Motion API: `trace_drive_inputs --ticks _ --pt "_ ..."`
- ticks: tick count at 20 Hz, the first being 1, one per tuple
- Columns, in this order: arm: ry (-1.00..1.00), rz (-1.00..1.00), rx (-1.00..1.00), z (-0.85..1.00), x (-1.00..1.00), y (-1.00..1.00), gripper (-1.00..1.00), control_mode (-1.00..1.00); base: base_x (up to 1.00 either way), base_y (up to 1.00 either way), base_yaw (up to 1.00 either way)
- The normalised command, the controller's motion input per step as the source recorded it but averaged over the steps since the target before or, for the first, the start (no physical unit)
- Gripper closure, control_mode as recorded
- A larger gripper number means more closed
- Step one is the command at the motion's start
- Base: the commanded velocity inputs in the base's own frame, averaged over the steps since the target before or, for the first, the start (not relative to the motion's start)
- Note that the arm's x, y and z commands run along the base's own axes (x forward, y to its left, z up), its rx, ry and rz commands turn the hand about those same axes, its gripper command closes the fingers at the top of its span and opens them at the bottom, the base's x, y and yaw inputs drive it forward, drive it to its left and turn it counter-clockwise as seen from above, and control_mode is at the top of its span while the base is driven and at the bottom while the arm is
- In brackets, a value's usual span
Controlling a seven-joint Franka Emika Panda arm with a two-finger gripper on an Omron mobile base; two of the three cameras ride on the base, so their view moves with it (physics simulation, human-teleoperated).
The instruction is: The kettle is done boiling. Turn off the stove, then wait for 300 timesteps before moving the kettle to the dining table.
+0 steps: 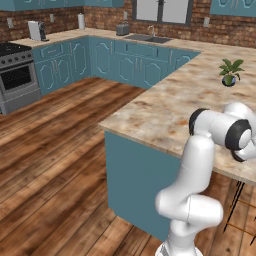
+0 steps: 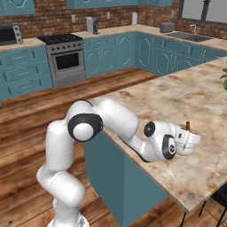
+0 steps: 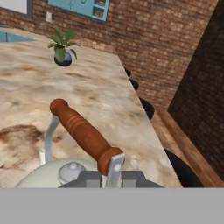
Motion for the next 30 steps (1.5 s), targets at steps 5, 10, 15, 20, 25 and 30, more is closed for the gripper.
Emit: trace_drive_inputs --ticks 5,10,15,20,25,30 --pt "0.00 0.00 0.01 -0.16 0.00 -0.21 1.00 -1.00 0.00 0.00 0.00" --pt "0.00 0.00 0.02 -0.15 0.00 -0.21 1.00 -1.00 0.00 0.00 0.00" --pt "0.00 0.00 0.00 -0.19 0.00 -0.12 1.00 -1.00 0.00 0.00 0.00" --pt "0.00 0.00 0.00 -0.11 -0.01 -0.01 -1.00 -1.00 0.00 0.00 0.00" --pt "0.00 0.00 0.00 -0.03 -0.14 0.02 -1.00 -1.00 0.00 0.00 0.00" --pt "0.00 0.00 0.00 -0.13 -0.25 0.15 -1.00 -1.00 0.00 0.00 0.00"
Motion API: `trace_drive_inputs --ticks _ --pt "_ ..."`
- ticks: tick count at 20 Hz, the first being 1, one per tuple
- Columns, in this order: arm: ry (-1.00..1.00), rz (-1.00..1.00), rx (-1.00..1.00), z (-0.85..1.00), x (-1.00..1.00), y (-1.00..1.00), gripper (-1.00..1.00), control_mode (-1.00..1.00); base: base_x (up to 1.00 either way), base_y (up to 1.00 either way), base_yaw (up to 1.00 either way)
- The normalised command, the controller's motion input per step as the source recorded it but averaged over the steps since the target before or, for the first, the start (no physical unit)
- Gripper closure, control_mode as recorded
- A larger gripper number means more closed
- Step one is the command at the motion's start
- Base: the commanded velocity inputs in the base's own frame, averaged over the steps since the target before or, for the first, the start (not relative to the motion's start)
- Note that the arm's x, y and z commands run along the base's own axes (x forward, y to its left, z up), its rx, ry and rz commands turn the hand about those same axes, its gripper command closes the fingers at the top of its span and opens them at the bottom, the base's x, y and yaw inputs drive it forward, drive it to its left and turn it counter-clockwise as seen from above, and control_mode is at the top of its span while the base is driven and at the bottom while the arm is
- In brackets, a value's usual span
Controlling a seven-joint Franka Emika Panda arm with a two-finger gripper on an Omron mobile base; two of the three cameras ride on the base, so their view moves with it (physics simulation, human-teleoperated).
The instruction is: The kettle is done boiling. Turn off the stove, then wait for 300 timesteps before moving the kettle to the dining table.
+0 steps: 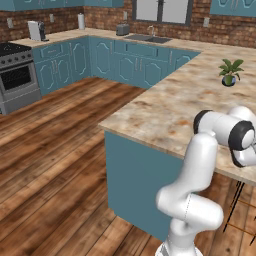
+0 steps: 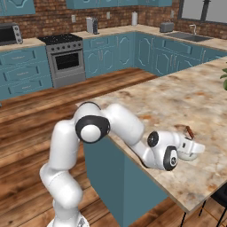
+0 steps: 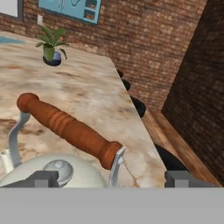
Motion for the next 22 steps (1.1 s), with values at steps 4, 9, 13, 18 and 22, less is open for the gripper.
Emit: trace_drive_inputs --ticks 4,9,13,18,22 --pt "0.00 0.00 0.00 -0.10 -0.18 0.35 -1.00 -1.00 0.00 0.00 0.00" --pt "0.00 0.00 0.00 -0.04 -0.02 0.54 -1.00 -1.00 0.00 0.00 0.00" --pt "0.00 0.00 0.00 0.02 -0.01 0.47 -1.00 -1.00 0.00 0.00 0.00" --pt "-0.05 -0.02 -0.02 0.24 -0.07 0.24 -1.00 -1.00 0.00 0.00 0.00" --pt "-0.11 -0.07 -0.06 0.39 -0.10 0.07 -1.00 -1.00 0.00 0.00 0.00"
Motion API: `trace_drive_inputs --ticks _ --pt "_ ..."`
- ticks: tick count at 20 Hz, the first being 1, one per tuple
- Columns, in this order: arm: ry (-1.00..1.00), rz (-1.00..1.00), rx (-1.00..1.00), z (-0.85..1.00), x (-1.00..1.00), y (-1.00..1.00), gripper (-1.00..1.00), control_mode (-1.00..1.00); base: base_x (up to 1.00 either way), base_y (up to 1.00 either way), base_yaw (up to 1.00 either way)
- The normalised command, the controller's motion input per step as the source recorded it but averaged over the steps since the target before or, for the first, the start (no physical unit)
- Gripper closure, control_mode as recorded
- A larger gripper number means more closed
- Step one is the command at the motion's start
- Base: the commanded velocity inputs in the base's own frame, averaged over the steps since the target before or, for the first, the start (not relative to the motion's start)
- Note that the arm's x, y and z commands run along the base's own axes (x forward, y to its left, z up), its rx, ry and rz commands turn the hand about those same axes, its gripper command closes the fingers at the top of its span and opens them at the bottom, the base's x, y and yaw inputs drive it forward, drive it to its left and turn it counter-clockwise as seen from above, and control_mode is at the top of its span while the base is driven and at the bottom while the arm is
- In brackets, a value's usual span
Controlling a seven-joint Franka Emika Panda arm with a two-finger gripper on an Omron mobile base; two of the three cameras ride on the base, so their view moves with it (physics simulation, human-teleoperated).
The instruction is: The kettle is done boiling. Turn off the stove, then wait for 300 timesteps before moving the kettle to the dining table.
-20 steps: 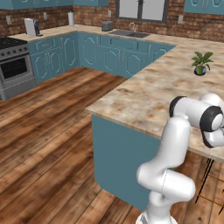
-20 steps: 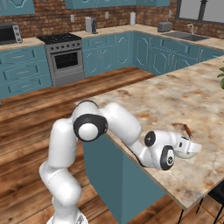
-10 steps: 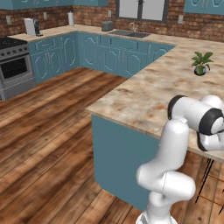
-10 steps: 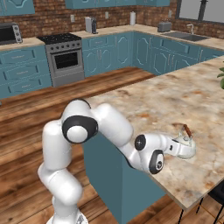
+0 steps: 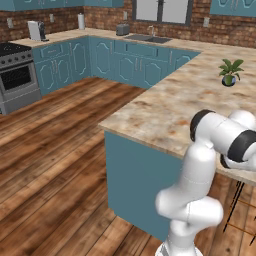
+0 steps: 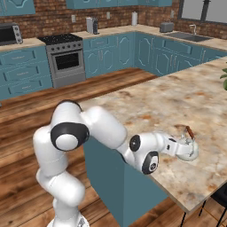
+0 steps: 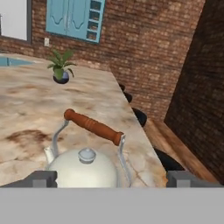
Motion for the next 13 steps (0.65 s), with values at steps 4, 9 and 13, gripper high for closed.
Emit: trace_drive_inputs --ticks 4,9,13 --pt "-0.12 -0.07 -0.06 0.42 -0.26 0.09 -1.00 -1.00 0.00 0.00 0.00" --pt "-0.04 -0.02 -0.04 0.44 -0.42 0.23 -1.00 -1.00 0.00 0.00 0.00" --pt "0.00 0.00 -0.01 0.51 -0.42 0.26 -1.00 -1.00 0.00 0.00 0.00"
